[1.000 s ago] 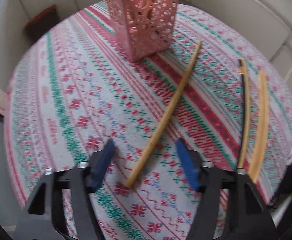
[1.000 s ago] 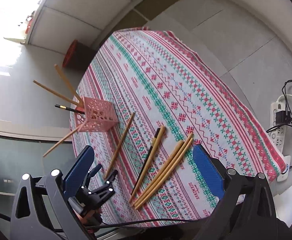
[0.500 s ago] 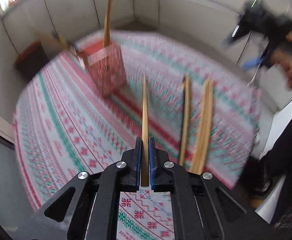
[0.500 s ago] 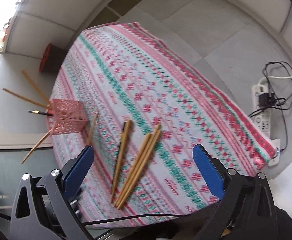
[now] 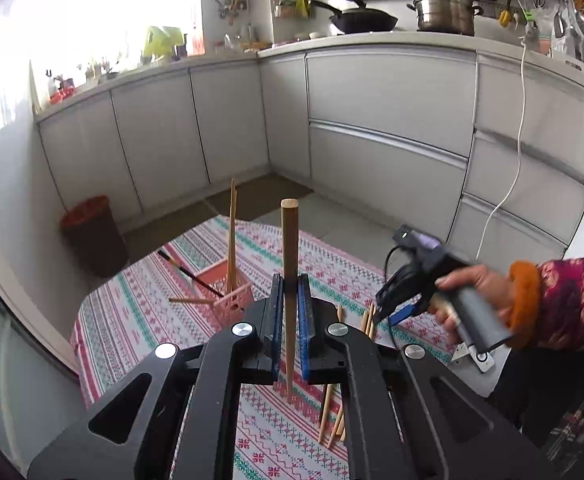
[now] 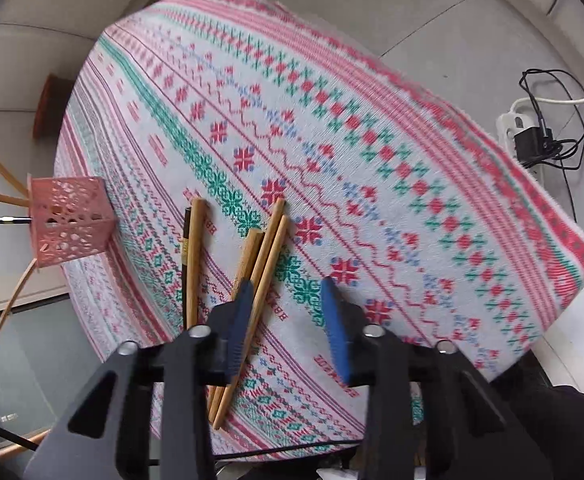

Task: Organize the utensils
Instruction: 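Lift the chopstick with the left tool while the right tool grasps another chopstick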

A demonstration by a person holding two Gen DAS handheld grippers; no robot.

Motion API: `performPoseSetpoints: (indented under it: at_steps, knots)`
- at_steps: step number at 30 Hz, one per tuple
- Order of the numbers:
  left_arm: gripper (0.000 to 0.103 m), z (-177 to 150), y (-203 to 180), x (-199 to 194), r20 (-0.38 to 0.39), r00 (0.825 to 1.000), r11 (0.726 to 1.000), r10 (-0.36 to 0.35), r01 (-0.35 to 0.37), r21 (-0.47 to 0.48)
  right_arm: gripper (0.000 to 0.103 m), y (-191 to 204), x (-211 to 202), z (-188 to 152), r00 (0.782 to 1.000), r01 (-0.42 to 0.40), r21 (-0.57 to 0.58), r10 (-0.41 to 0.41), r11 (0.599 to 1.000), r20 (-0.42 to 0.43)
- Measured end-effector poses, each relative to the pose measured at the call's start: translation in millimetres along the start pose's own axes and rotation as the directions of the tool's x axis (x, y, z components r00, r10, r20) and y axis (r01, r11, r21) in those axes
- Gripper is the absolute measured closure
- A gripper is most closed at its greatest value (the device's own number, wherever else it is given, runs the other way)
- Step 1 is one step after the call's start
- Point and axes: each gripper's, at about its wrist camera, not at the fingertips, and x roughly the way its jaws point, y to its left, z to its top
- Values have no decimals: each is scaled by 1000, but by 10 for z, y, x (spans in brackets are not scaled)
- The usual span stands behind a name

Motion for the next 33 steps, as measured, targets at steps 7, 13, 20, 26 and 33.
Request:
performPoseSetpoints:
  at_steps: [7,13,20,26,33]
  knots:
    - [97,-13,20,-150,23,1000,1000,4,-4,-10,84,245,57,-23,991,119,-47,-116,992,68]
    - [97,10,67,-209,43,998,999,35,-33,-41,100,475,86,-111,977,183,-117,-167,976,136]
    - [97,90,134,-306,78,995,995,58,-51,-83,103,497,-220,-247,982,72,-180,-38,981,184]
    - [97,165,88,-347,97,993,995,64,-55,-87,102,436,-560,-332,979,23,-212,21,977,202]
    - [97,191,63,-300,97,994,996,53,-46,-77,93,331,-62,-85,993,80,-102,-70,992,98]
